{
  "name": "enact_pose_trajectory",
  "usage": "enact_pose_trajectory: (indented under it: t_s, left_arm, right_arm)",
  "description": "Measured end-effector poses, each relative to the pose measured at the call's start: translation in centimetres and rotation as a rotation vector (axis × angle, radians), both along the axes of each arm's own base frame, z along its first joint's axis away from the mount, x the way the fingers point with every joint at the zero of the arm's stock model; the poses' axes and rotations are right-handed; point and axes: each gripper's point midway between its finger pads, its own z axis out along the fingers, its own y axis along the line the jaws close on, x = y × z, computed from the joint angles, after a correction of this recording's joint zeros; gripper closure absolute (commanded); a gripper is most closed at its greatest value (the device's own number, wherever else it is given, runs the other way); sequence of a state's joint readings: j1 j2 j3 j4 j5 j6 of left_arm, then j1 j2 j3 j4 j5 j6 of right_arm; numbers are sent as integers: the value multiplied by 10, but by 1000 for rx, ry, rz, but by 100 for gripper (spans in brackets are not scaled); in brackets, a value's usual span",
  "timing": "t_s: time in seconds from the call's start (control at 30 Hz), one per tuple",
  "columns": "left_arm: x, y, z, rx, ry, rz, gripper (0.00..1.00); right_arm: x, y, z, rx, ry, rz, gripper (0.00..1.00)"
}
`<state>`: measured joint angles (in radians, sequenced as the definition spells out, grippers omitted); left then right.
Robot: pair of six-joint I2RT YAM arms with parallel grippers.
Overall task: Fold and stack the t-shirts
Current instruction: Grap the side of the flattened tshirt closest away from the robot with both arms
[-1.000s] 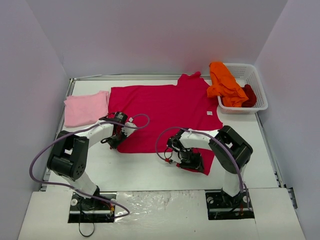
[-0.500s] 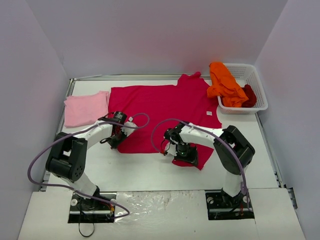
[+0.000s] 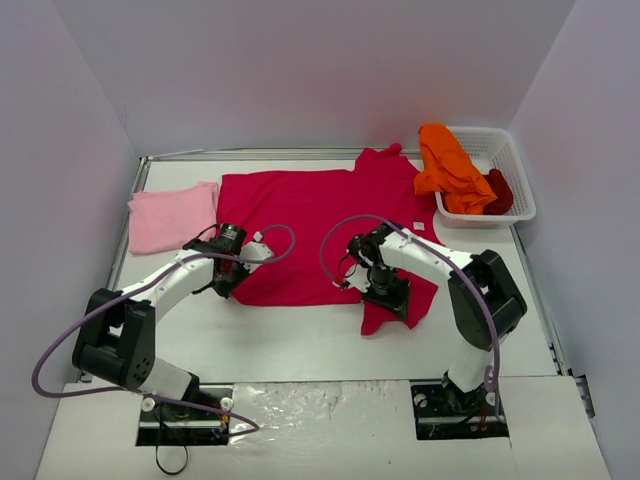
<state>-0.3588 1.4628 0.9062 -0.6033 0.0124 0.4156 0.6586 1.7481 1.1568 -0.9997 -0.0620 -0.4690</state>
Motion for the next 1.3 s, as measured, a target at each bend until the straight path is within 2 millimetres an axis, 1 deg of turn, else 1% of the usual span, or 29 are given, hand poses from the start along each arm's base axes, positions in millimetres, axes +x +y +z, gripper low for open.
enact_pose_trajectory:
  t_s: [0.17,0.3,0.5,0.6,0.87,1.0,1.17,1.3]
  left_arm:
    - [-12,4,-2,3,7,-14,98]
    - [-20,7,-1,1,10,-29,98]
    - [-22,7,7,-5,-12,-53,98]
    - [-26,9,8,-2,-12,-64,98]
    - [-40,15,5,17,11,-91,98]
    - [-46,18,7,21,12,-107,98]
    - [-49,21,15,22,-8,-123,98]
    - [-48,25,16,25,-10,-112,98]
  right_arm:
    - [-2,-5,7,26,2,-18,100]
    - [-10,-8,11,50,21,-19,100]
    - [-24,-16,12,57,55,-30,100]
    - [-29,-20,14,59,69,-30,100]
    - [-33,-24,20,84,84,-23,100]
    - [-34,-26,24,97,76,-25,100]
    - [-35,-29,28,109,62,-24,100]
    - [-34,-31,31,119,48,-31,100]
